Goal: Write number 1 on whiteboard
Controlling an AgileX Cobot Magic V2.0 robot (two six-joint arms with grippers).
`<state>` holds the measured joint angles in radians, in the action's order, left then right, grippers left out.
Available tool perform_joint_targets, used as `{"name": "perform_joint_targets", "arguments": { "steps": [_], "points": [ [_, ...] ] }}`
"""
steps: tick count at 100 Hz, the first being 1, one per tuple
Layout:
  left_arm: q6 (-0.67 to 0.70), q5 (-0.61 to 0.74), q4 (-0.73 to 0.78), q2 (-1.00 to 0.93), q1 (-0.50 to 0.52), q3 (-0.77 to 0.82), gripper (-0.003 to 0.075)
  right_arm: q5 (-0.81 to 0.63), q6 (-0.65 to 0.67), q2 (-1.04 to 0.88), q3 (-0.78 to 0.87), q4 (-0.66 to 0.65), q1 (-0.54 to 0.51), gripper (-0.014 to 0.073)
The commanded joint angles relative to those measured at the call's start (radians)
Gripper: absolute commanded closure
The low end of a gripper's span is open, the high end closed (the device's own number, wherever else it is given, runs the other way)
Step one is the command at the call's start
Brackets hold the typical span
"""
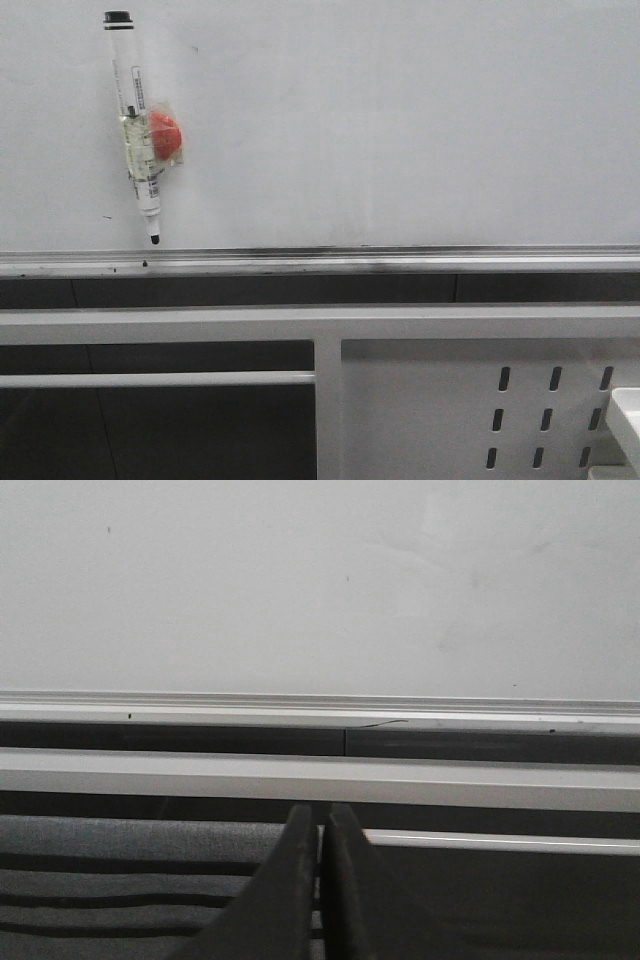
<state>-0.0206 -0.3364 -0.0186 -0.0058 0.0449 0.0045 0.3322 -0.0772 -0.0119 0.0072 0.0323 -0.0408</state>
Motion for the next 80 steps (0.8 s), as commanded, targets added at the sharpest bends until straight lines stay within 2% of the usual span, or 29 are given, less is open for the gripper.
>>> {"name": "perform_joint_targets", "arguments": {
  "steps": [1,80],
  "points": [
    [-0.001,0.057,-0.008,-0.022,0.003,0.035,0.074,-0.026,-0.008,-0.018,0.014,0.002,0.002,0.0663],
    [-0.001,0.057,-0.008,-0.022,0.003,0.035,0.074,-0.026,-0.008,-0.018,0.014,-0.006,0.002,0.0663]
  ]
}}
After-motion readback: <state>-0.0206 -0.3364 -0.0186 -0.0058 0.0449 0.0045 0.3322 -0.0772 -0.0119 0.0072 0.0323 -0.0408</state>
